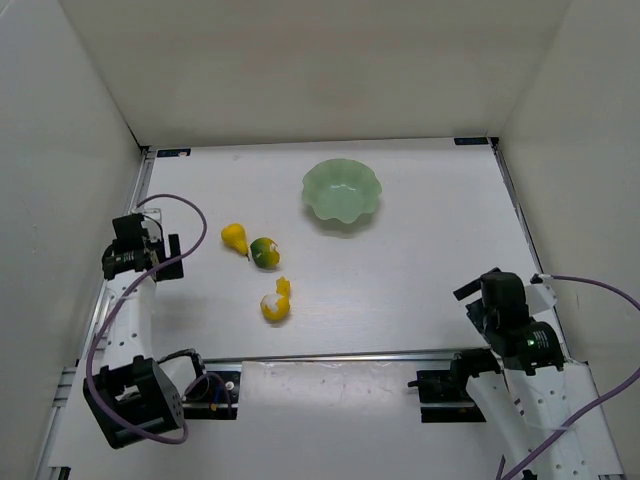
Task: Place and organize the fake fruits in the fruit bowl
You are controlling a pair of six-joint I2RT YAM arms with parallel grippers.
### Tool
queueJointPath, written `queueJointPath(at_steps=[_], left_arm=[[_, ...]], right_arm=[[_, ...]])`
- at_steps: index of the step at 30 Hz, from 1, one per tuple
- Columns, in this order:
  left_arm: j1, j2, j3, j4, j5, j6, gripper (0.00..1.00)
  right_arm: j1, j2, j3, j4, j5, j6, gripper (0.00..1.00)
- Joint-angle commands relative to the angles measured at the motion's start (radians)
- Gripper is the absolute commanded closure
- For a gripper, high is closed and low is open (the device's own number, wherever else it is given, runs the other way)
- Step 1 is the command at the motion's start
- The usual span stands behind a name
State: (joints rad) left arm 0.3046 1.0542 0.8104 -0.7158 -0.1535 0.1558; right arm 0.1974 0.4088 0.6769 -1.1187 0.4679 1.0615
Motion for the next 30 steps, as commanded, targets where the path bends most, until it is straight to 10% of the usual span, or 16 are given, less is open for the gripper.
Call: queueJointPath(at_steps=[1, 10, 17, 30], left_arm=[[-0.036, -0.043, 0.044, -0.043, 0.225, 0.178, 0.00], [-0.469, 0.340, 0.355, -0.135, 0.031, 0.185, 0.00], [-0.481, 0.697, 0.654, -0.108, 0.149, -0.031, 0.00], [-0.499, 0.900, 0.664, -0.096, -0.050, -0.153, 0.00]], right_arm=[[0.002, 0.036, 0.003, 0.052, -0.014, -0.055, 0.00], [0.062, 0.321, 0.073, 0.223, -0.115, -0.216, 0.03], [0.071, 0.381, 0.073, 0.313, -0.172, -0.205, 0.01], [0.071, 0.393, 0.085, 0.312, -0.152, -0.205, 0.01]])
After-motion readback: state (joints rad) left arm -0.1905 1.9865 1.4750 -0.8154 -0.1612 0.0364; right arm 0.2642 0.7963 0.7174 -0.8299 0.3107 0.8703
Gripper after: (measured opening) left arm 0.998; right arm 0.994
